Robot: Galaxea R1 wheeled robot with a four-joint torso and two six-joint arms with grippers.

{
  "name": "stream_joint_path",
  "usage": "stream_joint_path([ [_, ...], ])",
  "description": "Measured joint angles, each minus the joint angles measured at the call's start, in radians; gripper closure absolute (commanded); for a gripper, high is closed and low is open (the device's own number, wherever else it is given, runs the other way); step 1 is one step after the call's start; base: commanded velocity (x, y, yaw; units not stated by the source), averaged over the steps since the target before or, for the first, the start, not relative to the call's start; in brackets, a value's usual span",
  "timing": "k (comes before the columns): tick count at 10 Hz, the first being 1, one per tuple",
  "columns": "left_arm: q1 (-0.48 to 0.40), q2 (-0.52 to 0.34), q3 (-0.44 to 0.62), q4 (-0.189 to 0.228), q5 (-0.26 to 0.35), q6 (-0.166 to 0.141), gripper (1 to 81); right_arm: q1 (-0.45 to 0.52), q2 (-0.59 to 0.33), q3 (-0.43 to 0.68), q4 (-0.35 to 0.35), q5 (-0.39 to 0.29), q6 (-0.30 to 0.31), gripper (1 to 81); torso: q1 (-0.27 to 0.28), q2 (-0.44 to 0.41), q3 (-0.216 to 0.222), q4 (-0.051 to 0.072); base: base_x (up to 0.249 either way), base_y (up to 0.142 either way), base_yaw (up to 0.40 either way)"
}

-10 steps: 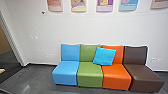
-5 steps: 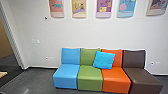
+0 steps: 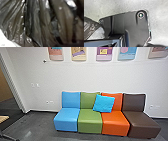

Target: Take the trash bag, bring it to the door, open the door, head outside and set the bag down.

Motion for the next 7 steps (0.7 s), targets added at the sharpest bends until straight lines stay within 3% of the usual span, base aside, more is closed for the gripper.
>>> stream_joint_path([
  [7, 0.002, 0.079, -0.080, 0.000, -0.043, 0.014, 81.1, -0.027, 0.129, -0.165, -0.048, 0.009, 0.000, 1.0, -0.172, 0.269, 0.001, 0.000, 0.000, 0.000, 0.000],
])
